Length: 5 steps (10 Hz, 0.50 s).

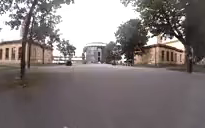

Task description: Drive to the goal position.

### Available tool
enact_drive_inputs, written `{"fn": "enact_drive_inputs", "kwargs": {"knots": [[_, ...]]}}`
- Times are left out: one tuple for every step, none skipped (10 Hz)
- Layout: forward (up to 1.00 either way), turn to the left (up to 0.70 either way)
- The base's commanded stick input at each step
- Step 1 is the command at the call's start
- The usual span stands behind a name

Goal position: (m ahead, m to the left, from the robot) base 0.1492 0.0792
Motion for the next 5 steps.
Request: {"fn": "enact_drive_inputs", "kwargs": {"knots": [[0.7,0.0],[0.7,0.0],[0.7,0.0],[0.7,0.0],[0.7,0.0]]}}
